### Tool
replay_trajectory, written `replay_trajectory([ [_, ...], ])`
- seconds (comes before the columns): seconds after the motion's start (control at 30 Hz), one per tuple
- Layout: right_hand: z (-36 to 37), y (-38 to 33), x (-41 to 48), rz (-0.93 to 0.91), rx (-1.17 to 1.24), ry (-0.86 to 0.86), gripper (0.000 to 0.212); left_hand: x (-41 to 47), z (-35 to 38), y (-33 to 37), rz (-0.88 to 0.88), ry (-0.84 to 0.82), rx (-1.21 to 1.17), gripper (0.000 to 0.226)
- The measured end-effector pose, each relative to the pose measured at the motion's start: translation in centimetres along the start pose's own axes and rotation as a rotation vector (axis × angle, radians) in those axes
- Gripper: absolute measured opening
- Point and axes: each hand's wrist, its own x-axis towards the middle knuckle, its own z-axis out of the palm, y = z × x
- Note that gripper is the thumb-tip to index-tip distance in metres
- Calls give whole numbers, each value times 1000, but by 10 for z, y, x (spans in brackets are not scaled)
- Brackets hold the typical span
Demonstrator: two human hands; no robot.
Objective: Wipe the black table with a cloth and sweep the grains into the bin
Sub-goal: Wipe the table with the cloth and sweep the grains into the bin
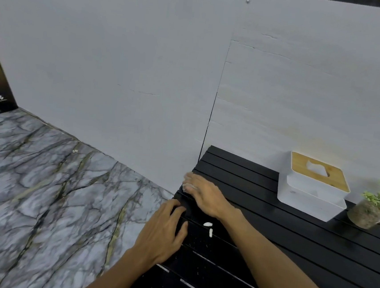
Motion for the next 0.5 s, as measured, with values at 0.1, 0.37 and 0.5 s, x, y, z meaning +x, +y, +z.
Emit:
replay_trajectory([
  [0.1, 3, -5, -16, -110, 71, -39, 41, -2, -5, 4, -31, 31, -41, 19],
  [0.37, -23, -11, -72, -21, 372, 91, 26, -4, -6, 4, -15, 26, -41, 25],
  [0.5, -57, 21, -80, 174, 306, 379, 25, -2, -1, -1, 51, -43, 44, 42],
])
